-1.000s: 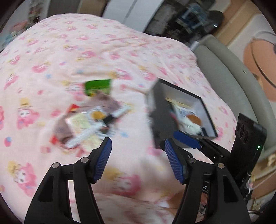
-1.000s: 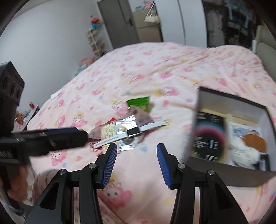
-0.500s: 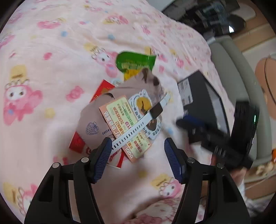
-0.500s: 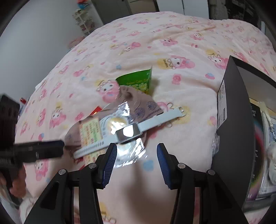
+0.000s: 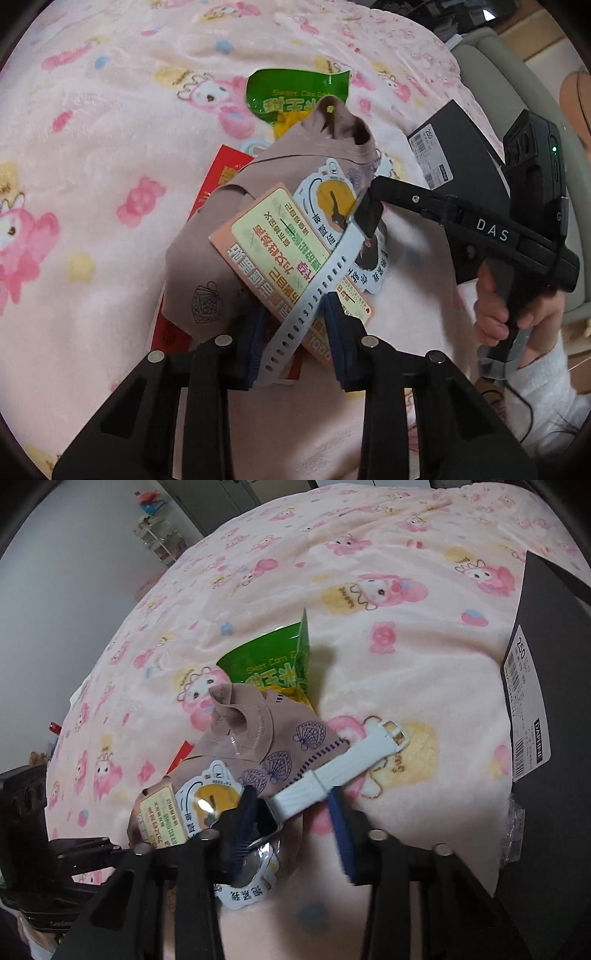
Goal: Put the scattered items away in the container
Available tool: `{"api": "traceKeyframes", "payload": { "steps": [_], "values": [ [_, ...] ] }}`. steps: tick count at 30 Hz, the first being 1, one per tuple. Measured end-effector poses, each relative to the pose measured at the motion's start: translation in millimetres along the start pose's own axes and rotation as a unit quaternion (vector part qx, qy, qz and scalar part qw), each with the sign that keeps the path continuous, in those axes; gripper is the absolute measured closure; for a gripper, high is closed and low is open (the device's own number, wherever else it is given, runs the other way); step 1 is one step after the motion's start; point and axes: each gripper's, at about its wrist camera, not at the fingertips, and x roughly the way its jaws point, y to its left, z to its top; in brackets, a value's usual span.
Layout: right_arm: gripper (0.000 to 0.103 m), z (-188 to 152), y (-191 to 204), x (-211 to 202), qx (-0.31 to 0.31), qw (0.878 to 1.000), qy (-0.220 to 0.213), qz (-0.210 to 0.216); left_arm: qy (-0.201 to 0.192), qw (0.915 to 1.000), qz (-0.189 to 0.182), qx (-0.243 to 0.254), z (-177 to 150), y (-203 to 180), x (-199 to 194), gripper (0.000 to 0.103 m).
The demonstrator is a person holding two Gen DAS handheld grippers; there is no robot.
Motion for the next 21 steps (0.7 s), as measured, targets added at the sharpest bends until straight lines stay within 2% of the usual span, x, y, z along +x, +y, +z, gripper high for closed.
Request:
{"api": "traceKeyframes", "payload": {
  "steps": [1,2,4,7,10,14,16,17,19,21],
  "values": [
    [0.088,-2,4,-3,-0.012,1.000,0.000,-0.005,-0.002,1.0000,0.006,0.003,-1,-1,-2,0.075],
    [0.089,-5,7,-7,-0.024,1.000,0.002,-0.009,-0.006,0.9999,0.013,0.005,-3,-1,-5,0.077],
    [0.097,-13,13,-11,-0.034,0.999,0.016,0.020,-0.017,0.9997,0.017,0.004,-8,0,-13,0.078],
    [0.097,-30,32,-24,-0.063,0.996,0.027,0.048,-0.032,0.9985,0.044,0.003,-20,4,-27,0.078],
    [0.097,-39,43,-37,-0.088,0.995,0.015,0.036,-0.044,0.9968,0.066,-0.008,-38,17,-41,0.078],
    [0.097,-26,35,-42,-0.074,0.997,-0.001,0.025,-0.047,0.9934,0.099,-0.036,-51,41,-52,0.076],
    [0.093,-20,35,-38,-0.072,0.997,-0.003,0.022,-0.048,0.9926,0.096,-0.057,-56,50,-56,0.073],
    [0.089,-17,36,-35,-0.075,0.997,-0.002,0.022,-0.052,0.9916,0.099,-0.066,-60,52,-58,0.066],
    [0.071,-14,38,-28,-0.077,0.997,-0.001,0.019,-0.056,0.9915,0.093,-0.072,-69,53,-60,0.052],
    [0.057,-10,41,-21,-0.077,0.997,-0.003,0.023,-0.062,0.9915,0.085,-0.077,-79,49,-60,0.050]
  ]
}}
